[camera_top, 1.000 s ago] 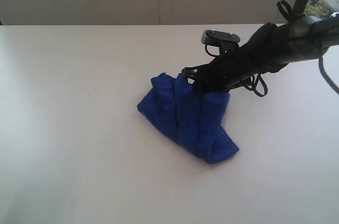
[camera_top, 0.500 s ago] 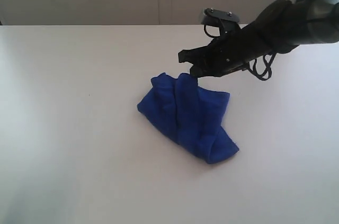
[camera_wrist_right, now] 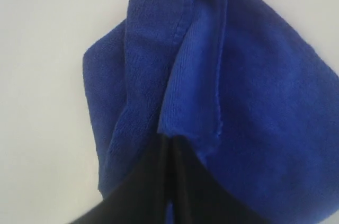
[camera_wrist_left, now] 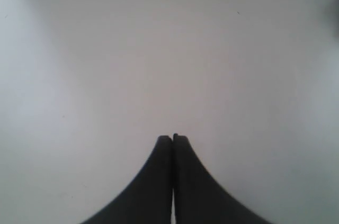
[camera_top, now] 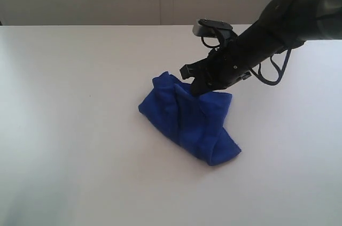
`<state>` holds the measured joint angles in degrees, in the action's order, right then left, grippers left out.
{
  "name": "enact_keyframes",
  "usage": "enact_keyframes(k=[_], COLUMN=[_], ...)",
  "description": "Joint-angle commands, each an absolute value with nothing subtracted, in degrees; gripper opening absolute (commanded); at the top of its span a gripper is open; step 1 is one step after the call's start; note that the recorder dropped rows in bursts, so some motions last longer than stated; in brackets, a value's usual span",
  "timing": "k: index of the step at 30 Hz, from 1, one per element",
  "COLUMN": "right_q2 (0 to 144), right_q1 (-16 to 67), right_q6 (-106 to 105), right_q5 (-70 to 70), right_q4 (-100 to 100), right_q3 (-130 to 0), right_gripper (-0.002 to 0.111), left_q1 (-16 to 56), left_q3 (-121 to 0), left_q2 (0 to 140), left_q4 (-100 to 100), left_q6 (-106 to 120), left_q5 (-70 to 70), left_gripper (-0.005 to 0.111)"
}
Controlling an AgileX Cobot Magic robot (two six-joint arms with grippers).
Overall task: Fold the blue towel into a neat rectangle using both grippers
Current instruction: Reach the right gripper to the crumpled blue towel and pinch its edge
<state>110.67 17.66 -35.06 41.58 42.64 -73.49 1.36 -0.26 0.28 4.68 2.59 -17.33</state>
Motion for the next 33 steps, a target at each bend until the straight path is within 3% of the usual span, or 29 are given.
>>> enact_keyframes(k=[1, 8, 23, 27, 33], right_q2=[110.40, 110.40, 110.11, 108.71, 108.08], right_q1=[17.73, 17.73, 17.73, 18.03, 21.05], right_q6=[-35.82, -35.82, -36.90, -50.06, -52.97], right_q5=[40.63, 41.00, 44.41, 52.94, 59.79], right_q4=[42.14, 42.14, 45.81, 60.49, 63.48], right_q3=[-73.21, -73.21, -73.43, -73.53, -73.53], right_gripper=[0.000, 0.000, 0.000, 0.000, 0.000], left_q1=[1.32, 1.32, 1.32, 1.32, 1.32], left_q3=[0.00, 0.00, 0.00, 0.00, 0.00], left_q2=[0.00, 0.00, 0.00, 0.00, 0.00], left_q4=[4.61, 3.35, 10.20, 10.20, 10.20], left_q6=[3.53, 6.39, -1.80, -1.97, -19.18], left_q5=[-17.53, -16.23, 19.61, 19.75, 14.92], left_gripper=[0.000, 0.000, 0.000, 0.000, 0.000])
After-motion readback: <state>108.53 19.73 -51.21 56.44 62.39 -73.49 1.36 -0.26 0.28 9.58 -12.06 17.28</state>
